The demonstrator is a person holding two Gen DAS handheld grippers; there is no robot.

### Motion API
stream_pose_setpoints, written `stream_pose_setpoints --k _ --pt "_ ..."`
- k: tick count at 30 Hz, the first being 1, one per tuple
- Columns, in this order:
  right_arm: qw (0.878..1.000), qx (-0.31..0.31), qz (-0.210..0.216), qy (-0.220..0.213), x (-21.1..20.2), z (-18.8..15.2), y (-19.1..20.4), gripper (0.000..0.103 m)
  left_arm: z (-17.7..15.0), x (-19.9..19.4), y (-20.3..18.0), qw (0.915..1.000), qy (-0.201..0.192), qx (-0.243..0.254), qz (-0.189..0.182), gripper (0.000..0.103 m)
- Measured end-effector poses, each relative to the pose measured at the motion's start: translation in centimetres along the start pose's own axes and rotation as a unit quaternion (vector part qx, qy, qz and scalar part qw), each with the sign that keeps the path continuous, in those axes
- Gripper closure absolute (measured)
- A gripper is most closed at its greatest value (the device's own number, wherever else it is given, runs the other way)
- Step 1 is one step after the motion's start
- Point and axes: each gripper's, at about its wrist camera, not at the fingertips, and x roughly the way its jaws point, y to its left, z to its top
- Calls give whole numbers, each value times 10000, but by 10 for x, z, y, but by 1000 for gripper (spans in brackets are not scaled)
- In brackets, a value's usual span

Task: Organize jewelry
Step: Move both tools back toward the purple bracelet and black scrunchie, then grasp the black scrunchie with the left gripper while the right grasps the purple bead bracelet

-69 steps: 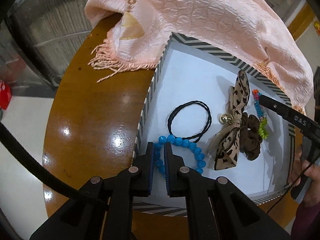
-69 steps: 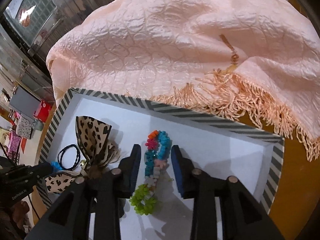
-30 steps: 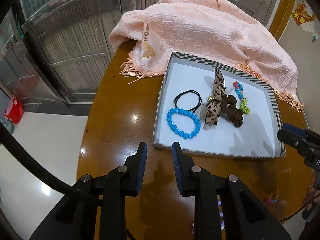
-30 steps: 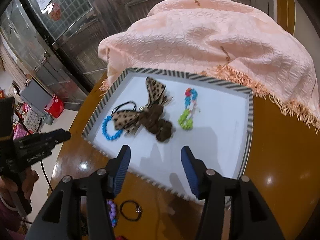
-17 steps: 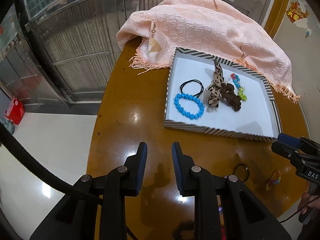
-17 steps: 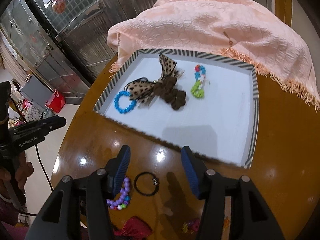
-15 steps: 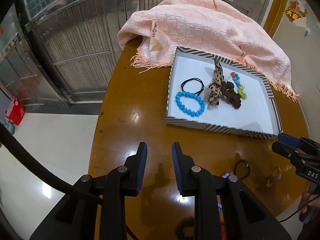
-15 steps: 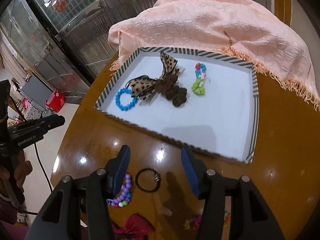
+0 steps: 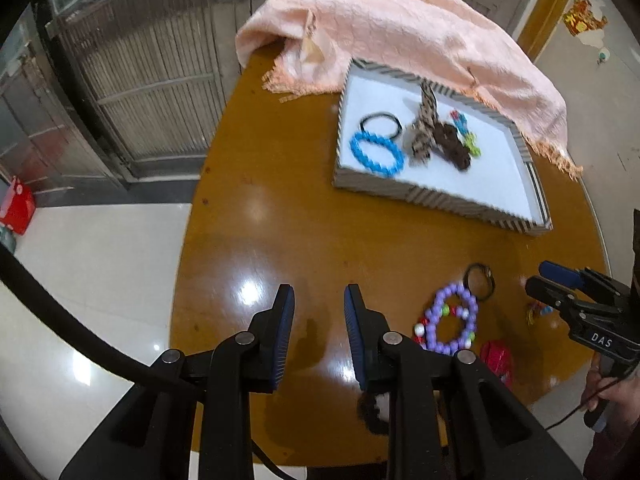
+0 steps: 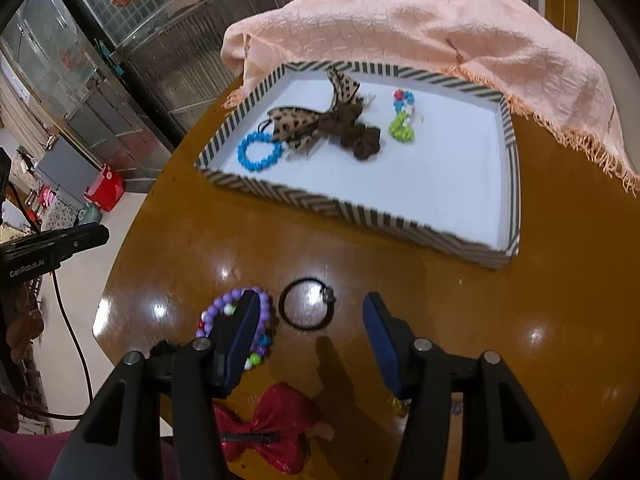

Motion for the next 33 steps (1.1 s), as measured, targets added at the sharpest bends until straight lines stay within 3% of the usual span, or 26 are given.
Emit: stream_pose_setpoints --k 13,15,25,33 --pt "9989 -350 194 246 17 -22 26 47 -41 19 -18 9964 566 221 -599 78" --pt "9988 -389 208 229 19 -21 29 47 -48 20 -19 9954 645 267 -658 74" --pt "9968 -660 189 422 46 -14 46 67 -77 32 -14 9905 1095 271 -787 69" --pt "9962 -596 308 557 60 -10 48 68 -83 38 -17 9879 1278 306 -823 65"
